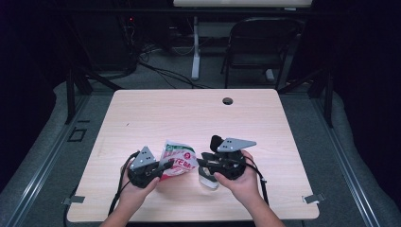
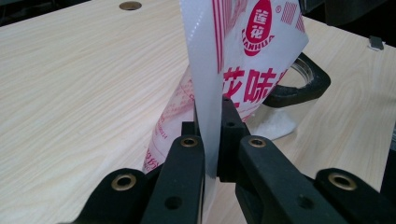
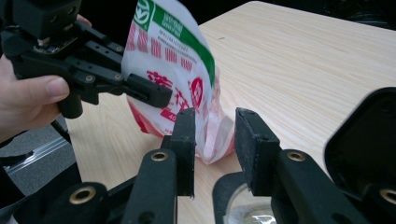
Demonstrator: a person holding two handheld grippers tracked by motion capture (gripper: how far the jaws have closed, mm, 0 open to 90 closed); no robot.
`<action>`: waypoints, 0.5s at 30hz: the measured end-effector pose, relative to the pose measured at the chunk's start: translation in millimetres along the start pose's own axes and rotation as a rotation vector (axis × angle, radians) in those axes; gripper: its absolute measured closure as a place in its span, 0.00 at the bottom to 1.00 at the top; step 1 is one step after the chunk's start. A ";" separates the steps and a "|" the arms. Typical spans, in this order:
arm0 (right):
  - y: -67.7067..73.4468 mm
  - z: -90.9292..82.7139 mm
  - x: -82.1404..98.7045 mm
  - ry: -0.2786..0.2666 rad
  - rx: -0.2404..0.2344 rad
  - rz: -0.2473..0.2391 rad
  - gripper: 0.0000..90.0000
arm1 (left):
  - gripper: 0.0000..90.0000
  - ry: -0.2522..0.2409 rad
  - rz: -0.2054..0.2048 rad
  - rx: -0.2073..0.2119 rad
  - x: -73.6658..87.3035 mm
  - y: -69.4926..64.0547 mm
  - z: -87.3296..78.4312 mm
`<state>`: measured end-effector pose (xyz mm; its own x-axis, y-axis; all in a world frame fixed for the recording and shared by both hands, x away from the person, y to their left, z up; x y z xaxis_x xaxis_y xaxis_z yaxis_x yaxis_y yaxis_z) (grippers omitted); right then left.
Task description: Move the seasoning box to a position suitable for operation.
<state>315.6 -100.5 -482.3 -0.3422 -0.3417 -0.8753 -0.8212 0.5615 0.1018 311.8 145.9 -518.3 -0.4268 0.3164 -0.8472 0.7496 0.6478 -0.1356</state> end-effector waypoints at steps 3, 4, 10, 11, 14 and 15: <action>3.6 5.7 1.1 0.005 -0.011 -0.011 0.76 | 1.00 0.006 0.004 0.000 3.6 2.4 -2.7; 4.7 7.5 1.4 0.003 -0.011 -0.014 0.76 | 1.00 0.011 0.004 0.001 5.1 2.4 -3.0; 11.1 12.0 2.2 0.004 -0.022 -0.047 0.73 | 1.00 0.046 0.015 0.025 12.1 -4.0 -0.5; 12.5 12.0 2.2 -0.002 -0.026 -0.047 0.72 | 1.00 0.055 0.023 0.028 13.2 -5.8 0.6; 14.5 10.2 2.1 -0.006 -0.033 -0.061 0.71 | 1.00 0.069 0.035 0.026 15.3 -10.5 3.5; 15.5 10.0 1.8 -0.012 -0.035 -0.058 0.71 | 1.00 0.072 0.035 0.026 15.6 -10.9 3.6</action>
<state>306.8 -84.9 -487.1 -0.2886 -0.3636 -0.8857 -0.8550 0.5142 0.0675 298.7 141.2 -531.9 -0.4342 0.3882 -0.8129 0.7775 0.6172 -0.1206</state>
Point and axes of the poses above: each handheld gripper's, and its own axes: z roughly forward along the jaws, x roughly out of its underside, y roughly to its left, the point moved 3 cm from there along z, roughly forward along the jaws, and after that the axes turned 5 degrees about -z, right-handed, at the moved point
